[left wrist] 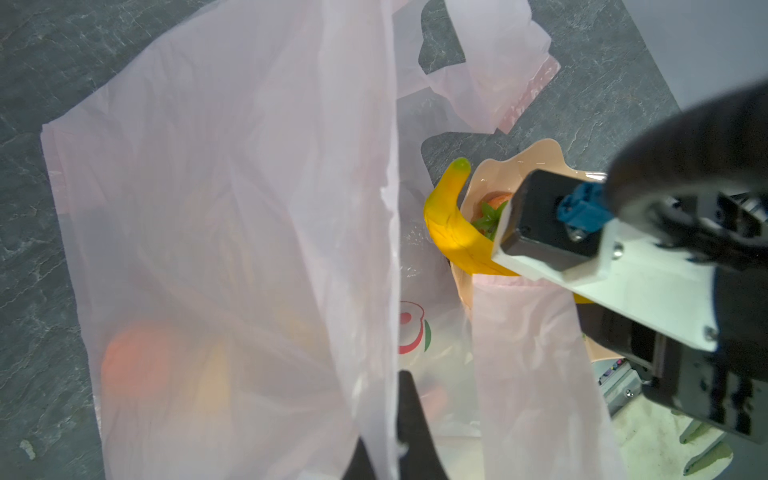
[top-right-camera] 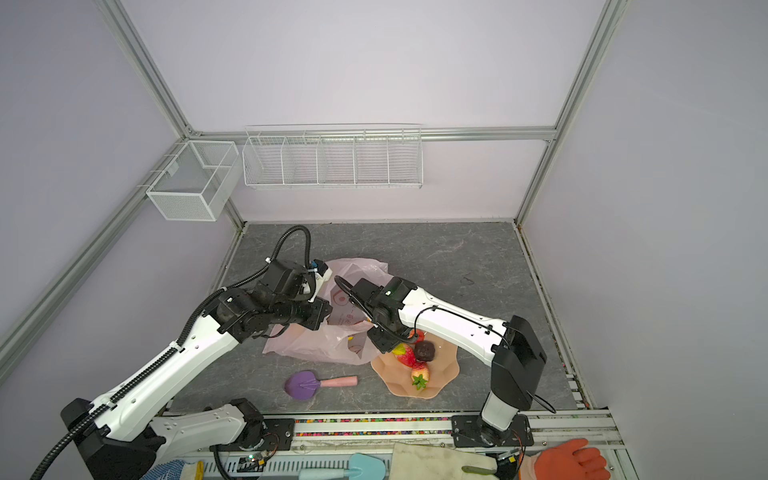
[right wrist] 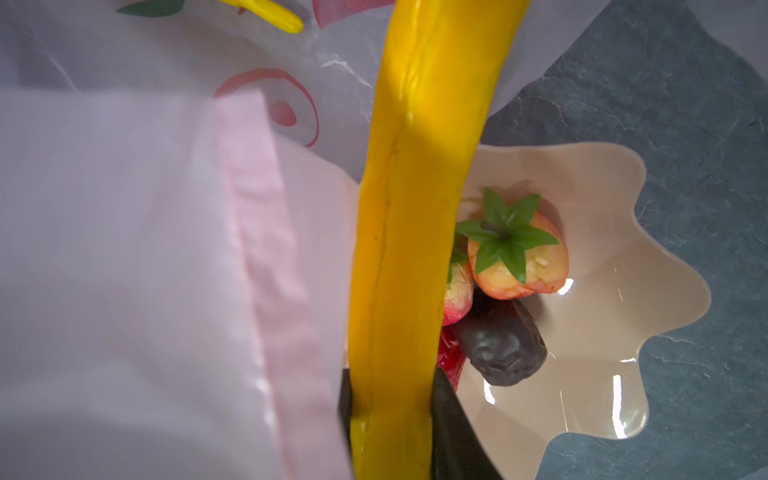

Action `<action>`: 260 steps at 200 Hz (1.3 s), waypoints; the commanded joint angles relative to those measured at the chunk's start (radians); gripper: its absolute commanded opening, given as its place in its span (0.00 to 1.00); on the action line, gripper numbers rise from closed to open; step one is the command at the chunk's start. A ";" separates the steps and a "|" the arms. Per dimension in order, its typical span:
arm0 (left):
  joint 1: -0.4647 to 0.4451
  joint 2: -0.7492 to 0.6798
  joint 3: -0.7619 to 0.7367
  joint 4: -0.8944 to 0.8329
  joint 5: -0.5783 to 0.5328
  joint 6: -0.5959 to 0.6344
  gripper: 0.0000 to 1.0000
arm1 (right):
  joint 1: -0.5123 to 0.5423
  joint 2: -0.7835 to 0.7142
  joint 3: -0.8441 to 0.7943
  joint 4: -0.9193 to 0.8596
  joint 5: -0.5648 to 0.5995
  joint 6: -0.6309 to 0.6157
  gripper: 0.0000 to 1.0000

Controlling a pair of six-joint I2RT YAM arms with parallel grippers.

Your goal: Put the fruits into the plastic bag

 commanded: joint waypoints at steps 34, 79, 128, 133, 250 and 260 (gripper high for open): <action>0.002 0.012 0.040 -0.020 0.014 0.035 0.00 | -0.051 0.075 0.094 0.055 -0.084 -0.059 0.06; 0.002 0.010 0.042 -0.023 0.016 0.057 0.00 | -0.074 0.139 0.145 0.119 -0.194 -0.039 0.06; 0.002 0.015 0.049 -0.021 0.030 0.068 0.00 | -0.080 0.171 0.124 0.295 -0.337 0.101 0.06; 0.002 0.015 0.049 -0.020 0.031 0.068 0.00 | -0.078 0.172 0.117 0.320 -0.353 0.121 0.06; 0.002 0.019 0.052 0.004 0.054 0.065 0.00 | -0.011 0.355 0.114 0.823 -0.532 0.607 0.06; 0.001 0.019 0.050 0.006 0.053 0.064 0.00 | -0.004 0.380 0.138 0.830 -0.537 0.627 0.07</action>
